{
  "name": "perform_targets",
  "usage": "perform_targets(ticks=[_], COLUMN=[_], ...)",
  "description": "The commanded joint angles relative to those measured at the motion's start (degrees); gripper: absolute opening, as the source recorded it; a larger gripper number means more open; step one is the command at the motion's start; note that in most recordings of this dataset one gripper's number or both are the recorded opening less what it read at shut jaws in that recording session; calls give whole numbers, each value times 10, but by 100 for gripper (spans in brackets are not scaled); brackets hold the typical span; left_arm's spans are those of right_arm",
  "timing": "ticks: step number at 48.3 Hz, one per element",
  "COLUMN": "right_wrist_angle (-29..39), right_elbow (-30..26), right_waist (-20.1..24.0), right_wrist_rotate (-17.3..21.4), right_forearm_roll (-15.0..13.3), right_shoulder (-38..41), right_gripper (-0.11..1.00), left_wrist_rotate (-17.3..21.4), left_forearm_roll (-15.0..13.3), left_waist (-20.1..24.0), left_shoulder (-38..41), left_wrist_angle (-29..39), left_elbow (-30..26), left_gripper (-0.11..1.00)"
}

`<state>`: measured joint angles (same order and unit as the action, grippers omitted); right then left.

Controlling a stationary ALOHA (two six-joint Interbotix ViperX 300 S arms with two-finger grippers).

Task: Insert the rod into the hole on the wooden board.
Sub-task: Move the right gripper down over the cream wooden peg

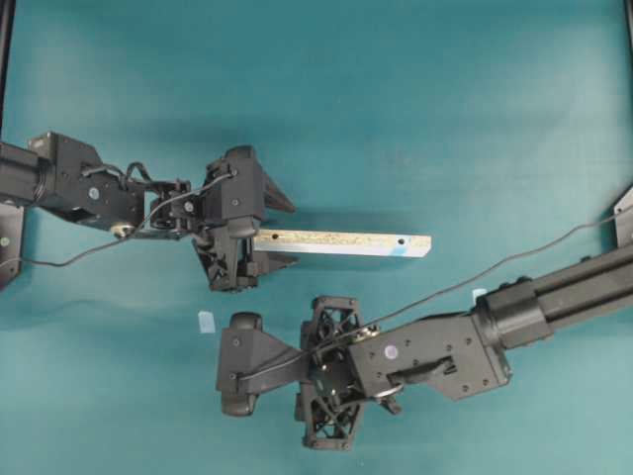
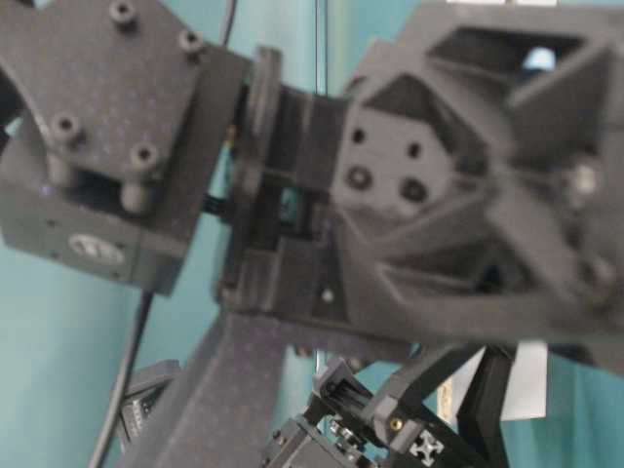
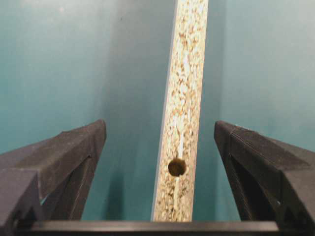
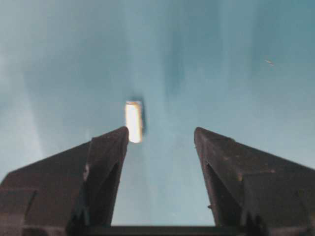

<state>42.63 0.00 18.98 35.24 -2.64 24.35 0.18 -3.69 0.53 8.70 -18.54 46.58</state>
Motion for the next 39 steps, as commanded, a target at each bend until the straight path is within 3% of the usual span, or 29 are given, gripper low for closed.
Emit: perform_targets(ticks=[1, 39], right_wrist_angle=[-2, -13], right_elbow=[-25, -35], right_waist=[9, 11], right_wrist_rotate=[0, 1], right_forearm_roll=[0, 0], right_shoulder=[-5, 26], right_gripper=[65, 65], left_wrist_rotate=[4, 4], left_forearm_roll=[2, 2], left_waist=[-3, -5], left_shoulder=[-9, -9], left_wrist_angle=[-4, -4], left_elbow=[-1, 2], left_gripper=[98, 98])
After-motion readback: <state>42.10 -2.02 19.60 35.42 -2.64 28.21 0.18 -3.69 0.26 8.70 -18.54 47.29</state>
